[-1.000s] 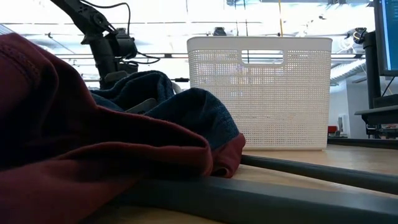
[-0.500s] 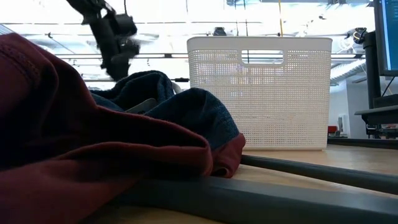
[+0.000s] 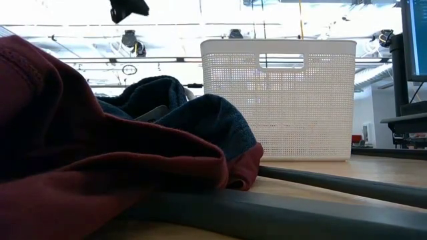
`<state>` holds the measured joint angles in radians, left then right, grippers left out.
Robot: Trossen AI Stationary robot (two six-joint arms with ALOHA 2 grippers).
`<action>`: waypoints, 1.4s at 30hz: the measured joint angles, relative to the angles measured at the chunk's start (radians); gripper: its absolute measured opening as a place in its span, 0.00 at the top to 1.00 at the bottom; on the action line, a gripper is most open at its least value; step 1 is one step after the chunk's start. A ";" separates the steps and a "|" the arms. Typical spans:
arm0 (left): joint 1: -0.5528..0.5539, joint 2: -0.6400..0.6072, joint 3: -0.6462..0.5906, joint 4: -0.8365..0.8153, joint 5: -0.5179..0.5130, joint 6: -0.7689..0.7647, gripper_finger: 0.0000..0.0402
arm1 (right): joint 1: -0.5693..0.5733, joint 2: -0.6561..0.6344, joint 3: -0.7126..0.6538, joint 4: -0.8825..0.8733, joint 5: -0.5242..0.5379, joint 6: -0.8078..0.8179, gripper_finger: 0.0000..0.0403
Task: Pick & Place Cloths
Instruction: Put the blue shorts into the brown basket
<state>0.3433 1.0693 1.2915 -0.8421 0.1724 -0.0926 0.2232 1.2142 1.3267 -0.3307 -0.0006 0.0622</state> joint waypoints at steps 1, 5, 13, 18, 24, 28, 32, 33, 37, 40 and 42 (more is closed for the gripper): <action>-0.052 -0.003 0.000 0.000 -0.023 -0.025 0.87 | 0.007 -0.022 -0.015 -0.006 -0.001 -0.004 1.00; -0.259 0.014 0.000 0.009 -0.148 -0.151 0.98 | 0.031 -0.126 -0.105 -0.007 -0.003 0.004 1.00; -0.553 0.164 -0.001 0.039 -0.312 -0.383 0.99 | 0.054 -0.349 -0.362 0.079 -0.003 0.048 1.00; -0.646 0.295 -0.001 0.055 -0.321 -0.502 0.96 | 0.054 -0.479 -0.511 0.180 -0.006 0.024 1.00; -0.708 0.425 -0.001 0.100 -0.366 -0.541 0.90 | 0.054 -0.595 -0.639 0.260 -0.027 0.023 1.00; -0.725 0.489 -0.001 0.112 -0.432 -0.542 0.82 | 0.054 -0.629 -0.675 0.269 -0.027 0.046 1.00; -0.737 0.540 -0.001 0.145 -0.437 -0.501 0.71 | 0.054 -0.637 -0.680 0.272 -0.030 0.056 1.00; -0.741 0.553 -0.001 0.150 -0.437 -0.484 0.68 | 0.054 -0.637 -0.680 0.274 -0.030 0.056 1.00; -0.755 0.601 -0.001 0.159 -0.435 -0.438 0.56 | 0.053 -0.638 -0.680 0.267 -0.042 0.042 1.00; -0.771 0.623 -0.001 0.159 -0.436 -0.421 0.48 | 0.053 -0.651 -0.680 0.244 -0.080 0.026 1.00; -0.786 0.628 -0.001 0.159 -0.436 -0.414 0.44 | 0.054 -0.662 -0.680 0.229 -0.082 0.031 1.00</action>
<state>-0.4428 1.6970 1.2903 -0.6834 -0.2634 -0.5070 0.2768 0.5521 0.6468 -0.1017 -0.0826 0.0937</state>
